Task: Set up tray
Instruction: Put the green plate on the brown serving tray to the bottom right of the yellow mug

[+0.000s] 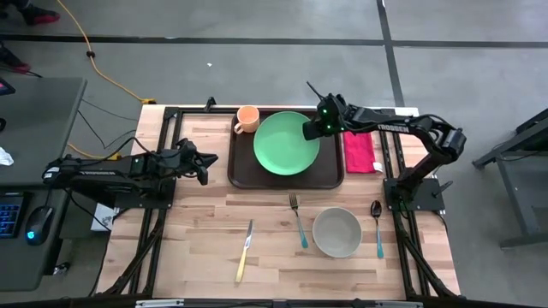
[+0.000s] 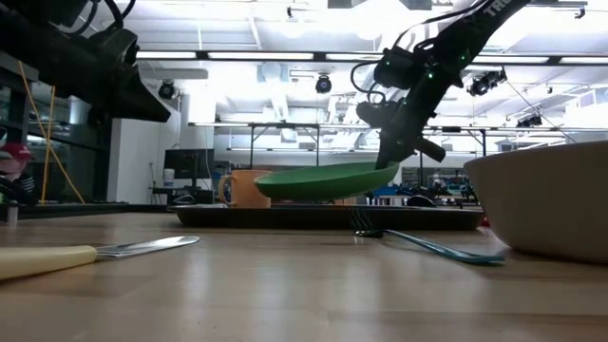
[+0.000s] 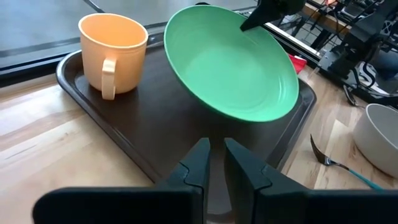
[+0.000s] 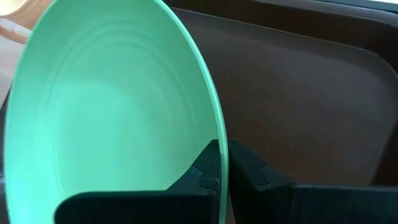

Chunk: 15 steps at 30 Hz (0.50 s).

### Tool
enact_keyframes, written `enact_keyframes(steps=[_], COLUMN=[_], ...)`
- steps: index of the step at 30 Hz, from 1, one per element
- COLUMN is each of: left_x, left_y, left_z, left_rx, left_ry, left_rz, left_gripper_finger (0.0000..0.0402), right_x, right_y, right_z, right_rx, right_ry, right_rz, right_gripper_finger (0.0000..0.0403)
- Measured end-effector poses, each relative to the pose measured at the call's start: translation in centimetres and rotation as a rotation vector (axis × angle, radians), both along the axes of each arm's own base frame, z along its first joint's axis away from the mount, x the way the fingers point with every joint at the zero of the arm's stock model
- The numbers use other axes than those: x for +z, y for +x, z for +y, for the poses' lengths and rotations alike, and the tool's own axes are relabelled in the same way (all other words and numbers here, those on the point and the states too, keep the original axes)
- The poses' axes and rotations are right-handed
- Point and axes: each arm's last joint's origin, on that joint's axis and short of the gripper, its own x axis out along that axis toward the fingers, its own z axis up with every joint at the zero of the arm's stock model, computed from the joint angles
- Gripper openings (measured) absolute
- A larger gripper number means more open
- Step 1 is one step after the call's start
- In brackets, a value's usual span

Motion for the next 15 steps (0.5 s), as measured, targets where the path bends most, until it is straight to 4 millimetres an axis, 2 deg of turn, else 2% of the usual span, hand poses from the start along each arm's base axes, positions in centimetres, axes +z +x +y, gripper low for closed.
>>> enact_keyframes(steps=[8,15], left_x=[0.0,0.0], left_y=[0.0,0.0], left_z=[0.0,0.0], left_rx=[0.003,0.003], left_ry=[0.001,0.001], left_rz=[0.0,0.001], left_gripper_finger=[0.0076,0.0076], right_x=[-1.7,-1.8], right_y=[1.2,1.0], right_z=[-0.2,-0.4], right_rx=[0.027,0.017], right_ry=[0.026,0.031], right_rz=[-0.009,-0.005], right_gripper_finger=[0.0,0.0])
